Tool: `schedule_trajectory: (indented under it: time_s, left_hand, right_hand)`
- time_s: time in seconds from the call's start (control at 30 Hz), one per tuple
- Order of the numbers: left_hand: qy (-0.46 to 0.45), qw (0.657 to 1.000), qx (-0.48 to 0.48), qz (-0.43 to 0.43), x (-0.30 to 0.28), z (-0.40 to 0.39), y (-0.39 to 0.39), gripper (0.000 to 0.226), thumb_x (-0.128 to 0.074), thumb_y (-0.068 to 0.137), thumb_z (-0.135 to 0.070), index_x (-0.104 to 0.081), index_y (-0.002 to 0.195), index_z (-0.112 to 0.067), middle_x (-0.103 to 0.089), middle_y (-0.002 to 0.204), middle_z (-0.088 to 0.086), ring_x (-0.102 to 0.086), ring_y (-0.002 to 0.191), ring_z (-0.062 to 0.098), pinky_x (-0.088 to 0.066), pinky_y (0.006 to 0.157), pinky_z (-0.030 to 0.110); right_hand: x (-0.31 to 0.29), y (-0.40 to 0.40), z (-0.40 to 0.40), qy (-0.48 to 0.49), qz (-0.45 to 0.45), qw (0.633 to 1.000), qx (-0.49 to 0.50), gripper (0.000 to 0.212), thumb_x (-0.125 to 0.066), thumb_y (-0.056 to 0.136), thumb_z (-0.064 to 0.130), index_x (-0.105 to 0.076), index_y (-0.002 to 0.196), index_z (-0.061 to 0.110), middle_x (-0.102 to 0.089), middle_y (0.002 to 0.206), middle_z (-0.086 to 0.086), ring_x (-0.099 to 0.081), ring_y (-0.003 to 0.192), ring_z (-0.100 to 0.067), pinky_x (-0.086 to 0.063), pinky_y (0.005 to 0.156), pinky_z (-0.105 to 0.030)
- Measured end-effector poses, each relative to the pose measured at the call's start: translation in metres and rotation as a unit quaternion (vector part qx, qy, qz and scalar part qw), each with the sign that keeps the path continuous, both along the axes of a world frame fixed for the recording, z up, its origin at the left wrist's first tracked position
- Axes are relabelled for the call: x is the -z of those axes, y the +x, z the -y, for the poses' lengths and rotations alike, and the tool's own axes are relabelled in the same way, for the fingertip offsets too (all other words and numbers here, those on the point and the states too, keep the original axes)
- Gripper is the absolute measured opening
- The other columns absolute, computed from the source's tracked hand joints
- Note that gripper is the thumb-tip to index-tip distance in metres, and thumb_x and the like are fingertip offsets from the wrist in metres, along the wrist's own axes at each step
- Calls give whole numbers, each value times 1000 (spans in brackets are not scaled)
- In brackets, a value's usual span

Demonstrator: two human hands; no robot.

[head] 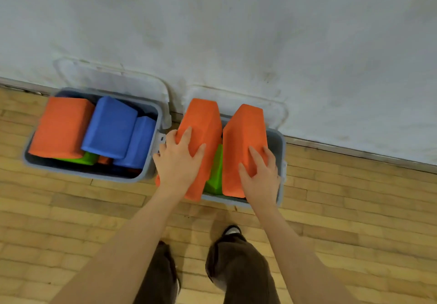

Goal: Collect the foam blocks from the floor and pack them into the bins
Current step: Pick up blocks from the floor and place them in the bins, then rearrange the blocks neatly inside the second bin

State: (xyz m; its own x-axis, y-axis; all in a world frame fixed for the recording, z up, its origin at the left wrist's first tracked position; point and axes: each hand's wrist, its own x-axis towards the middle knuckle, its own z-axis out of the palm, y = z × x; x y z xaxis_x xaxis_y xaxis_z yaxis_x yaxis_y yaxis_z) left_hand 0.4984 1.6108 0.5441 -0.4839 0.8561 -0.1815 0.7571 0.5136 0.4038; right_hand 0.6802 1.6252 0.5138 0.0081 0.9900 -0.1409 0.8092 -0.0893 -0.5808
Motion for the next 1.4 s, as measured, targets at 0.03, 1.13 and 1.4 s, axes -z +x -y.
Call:
schedule_trajectory:
  time_s: [0.03, 1.13, 1.4]
  left_hand:
    - [5, 1000, 3, 5, 17, -6, -9, 57, -47, 90, -53, -36, 140, -29, -34, 145, 7, -41, 123, 35, -34, 99, 54]
    - [175, 954, 231, -80, 219, -7, -90, 101, -57, 59, -78, -10, 144, -50, -22, 152, -4, -25, 130, 29, -48, 89, 47]
    - [125, 960, 251, -22, 229, -6, -121, 92, -73, 70, -52, -17, 143, -48, 0, 158, -1, -20, 140, 27, -46, 96, 42]
  right_hand:
    - [18, -11, -5, 10, -8, 1000, 2, 47, -60, 88, 36, -50, 133, 31, -28, 151, 1, -34, 134, -27, -29, 106, -53]
    - [249, -74, -34, 352, 45, 932, 70, 52, -58, 76, 40, -59, 126, 27, -51, 136, -7, -53, 115, -34, -52, 73, -39]
    - [242, -90, -26, 411, 95, 905, 47, 46, -57, 79, 36, -63, 123, 21, -53, 134, -13, -53, 113, -41, -53, 73, -44]
